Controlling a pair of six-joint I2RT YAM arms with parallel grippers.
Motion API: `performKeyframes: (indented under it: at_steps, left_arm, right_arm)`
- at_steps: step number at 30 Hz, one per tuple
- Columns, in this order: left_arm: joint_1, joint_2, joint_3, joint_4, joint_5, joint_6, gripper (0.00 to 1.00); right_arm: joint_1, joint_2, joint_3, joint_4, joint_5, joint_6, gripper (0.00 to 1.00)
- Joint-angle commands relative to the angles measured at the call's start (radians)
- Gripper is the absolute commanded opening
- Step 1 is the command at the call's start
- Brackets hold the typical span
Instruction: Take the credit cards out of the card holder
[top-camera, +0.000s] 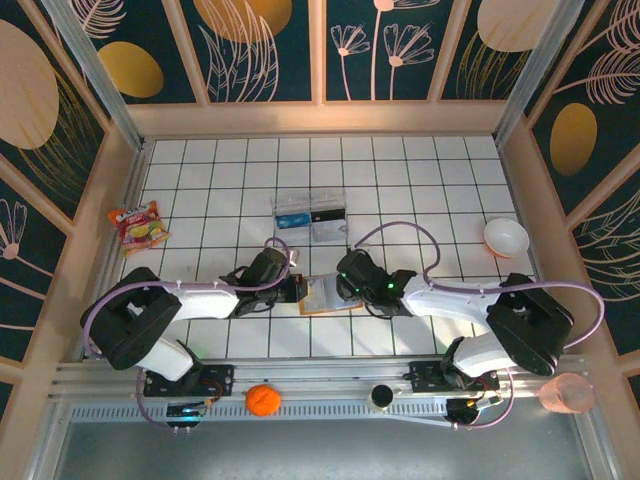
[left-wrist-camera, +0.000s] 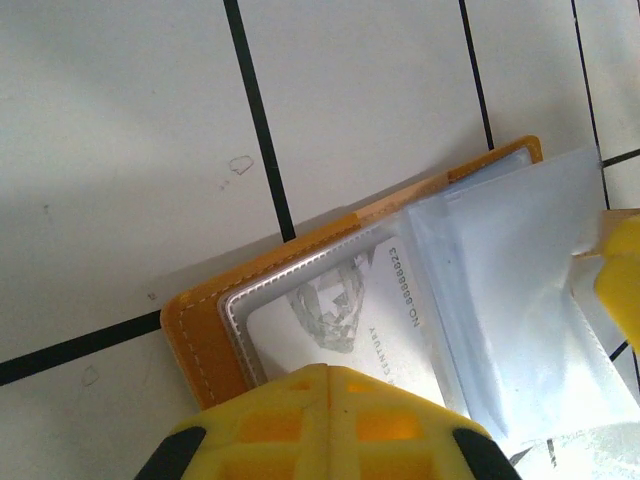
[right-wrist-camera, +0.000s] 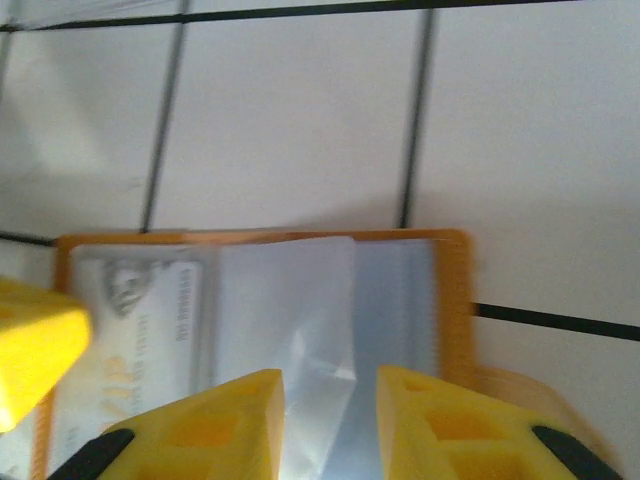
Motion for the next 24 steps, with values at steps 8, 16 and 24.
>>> performKeyframes:
  at_steps: [8, 16, 24]
  left_arm:
    - [-0.004, -0.014, 0.046, -0.058, 0.022, 0.048, 0.00]
    - [-0.006, -0.005, 0.039, -0.046, 0.018, 0.049, 0.00]
    - [-0.004, 0.022, 0.040, -0.033, 0.016, 0.049, 0.00]
  right_arm:
    - [-0.044, -0.189, -0.031, -0.024, 0.028, -0.064, 0.37]
    - [-0.056, -0.052, 0.028, 0.141, -0.450, -0.176, 0.25]
    - [-0.051, 0.064, 0.017, 0.060, -0.355, -0.119, 0.17]
